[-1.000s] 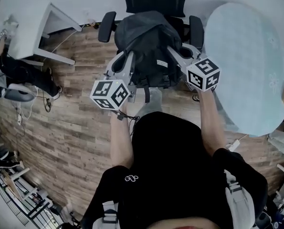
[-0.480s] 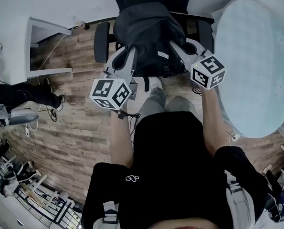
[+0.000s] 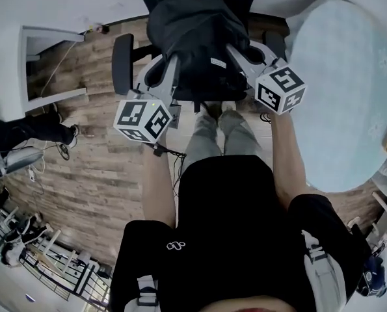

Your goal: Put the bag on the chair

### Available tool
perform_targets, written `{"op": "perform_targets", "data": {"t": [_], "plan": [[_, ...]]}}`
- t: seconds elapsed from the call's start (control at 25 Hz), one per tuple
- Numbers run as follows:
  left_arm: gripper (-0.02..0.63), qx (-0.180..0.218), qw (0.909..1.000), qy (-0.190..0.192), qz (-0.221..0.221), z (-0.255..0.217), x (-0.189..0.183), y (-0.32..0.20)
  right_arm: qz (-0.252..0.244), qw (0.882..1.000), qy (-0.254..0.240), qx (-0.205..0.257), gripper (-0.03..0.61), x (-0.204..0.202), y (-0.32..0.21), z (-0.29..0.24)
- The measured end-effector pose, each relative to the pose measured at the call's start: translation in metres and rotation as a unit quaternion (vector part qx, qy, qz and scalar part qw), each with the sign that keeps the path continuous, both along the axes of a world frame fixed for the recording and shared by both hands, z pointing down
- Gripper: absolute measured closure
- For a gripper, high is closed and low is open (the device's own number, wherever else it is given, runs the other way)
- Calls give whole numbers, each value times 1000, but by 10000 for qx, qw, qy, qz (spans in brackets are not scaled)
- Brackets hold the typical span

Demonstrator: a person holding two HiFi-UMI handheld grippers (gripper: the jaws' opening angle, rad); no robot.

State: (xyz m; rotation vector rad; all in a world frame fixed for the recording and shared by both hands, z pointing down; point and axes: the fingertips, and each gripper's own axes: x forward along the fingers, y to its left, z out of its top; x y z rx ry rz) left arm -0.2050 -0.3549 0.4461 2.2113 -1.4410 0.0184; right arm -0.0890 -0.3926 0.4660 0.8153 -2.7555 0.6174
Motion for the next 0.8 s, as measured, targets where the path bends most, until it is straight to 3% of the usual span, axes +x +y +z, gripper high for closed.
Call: {"op": "perform_targets", "data": {"t": [0.8], "plan": [[583, -593, 9981, -54, 153, 88, -25, -112, 171, 9989, 327, -277, 558, -18, -104, 84]]}}
